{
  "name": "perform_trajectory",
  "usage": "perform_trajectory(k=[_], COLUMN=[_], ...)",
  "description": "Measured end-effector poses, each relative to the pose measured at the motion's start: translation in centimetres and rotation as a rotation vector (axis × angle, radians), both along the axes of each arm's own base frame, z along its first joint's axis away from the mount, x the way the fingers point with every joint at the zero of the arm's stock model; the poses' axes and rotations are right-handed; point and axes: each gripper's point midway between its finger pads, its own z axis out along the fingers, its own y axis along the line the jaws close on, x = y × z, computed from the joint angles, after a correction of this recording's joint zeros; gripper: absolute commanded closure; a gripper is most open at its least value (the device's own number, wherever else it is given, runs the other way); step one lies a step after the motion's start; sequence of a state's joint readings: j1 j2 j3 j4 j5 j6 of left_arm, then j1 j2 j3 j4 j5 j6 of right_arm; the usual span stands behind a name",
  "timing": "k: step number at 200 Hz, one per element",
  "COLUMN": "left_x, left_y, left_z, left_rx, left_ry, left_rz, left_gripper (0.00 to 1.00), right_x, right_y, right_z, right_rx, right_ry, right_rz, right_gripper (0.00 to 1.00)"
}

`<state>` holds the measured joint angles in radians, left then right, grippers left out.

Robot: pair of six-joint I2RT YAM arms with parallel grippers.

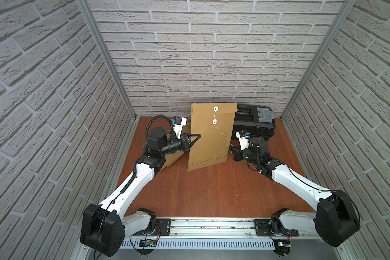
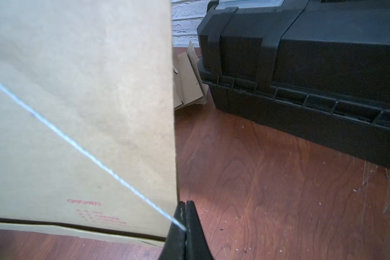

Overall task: Close the mouth of the file bag
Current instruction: Close the file bag.

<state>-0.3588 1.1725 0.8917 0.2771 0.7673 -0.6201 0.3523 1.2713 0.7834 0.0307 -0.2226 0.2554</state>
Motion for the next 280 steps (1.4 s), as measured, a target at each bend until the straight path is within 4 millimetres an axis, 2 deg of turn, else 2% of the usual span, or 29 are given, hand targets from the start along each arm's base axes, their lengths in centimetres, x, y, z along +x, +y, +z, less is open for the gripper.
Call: perform_trajectory(k=[58,121,164,206,244,280], left_x=[0.3,0.4,0.3,0.0,-0.3,-0.9], left_y=[-0.1,-0.2,-0.4,-0.5,-0.8,-1.2], left_z=[-1.0,-2.1,-2.2,-3.4,-3.7,-4.3], left_rx=[0.013,0.018,0.014,0.022,0.024,0.028], left_ry=[0.036,0.066,0.063,0.083,0.089,0.102], left_rz=[-0.001,0.0,-0.006,-0.01,-0.022,-0.049], left_gripper=[1.0,1.0,1.0,1.0,1.0,1.0], right_x=[0.4,0.0,0.3,1.1,1.7,2.0], right_y=[-2.1,-2.8,-3.4,-4.3,-6.1,-8.0], right_z=[-0.3,-0.4,0.5,2.3,4.4,7.6], right_rx=[-0.003,0.021,0.026,0.016,-0.031,-0.089], right_ry=[0.064,0.138,0.154,0.141,0.103,0.033], right_rz=[-0.054,-0.09,-0.129,-0.192,-0.28,-0.358], right_gripper=[0.97,0.97,0.97,0.97,0.97,0.97])
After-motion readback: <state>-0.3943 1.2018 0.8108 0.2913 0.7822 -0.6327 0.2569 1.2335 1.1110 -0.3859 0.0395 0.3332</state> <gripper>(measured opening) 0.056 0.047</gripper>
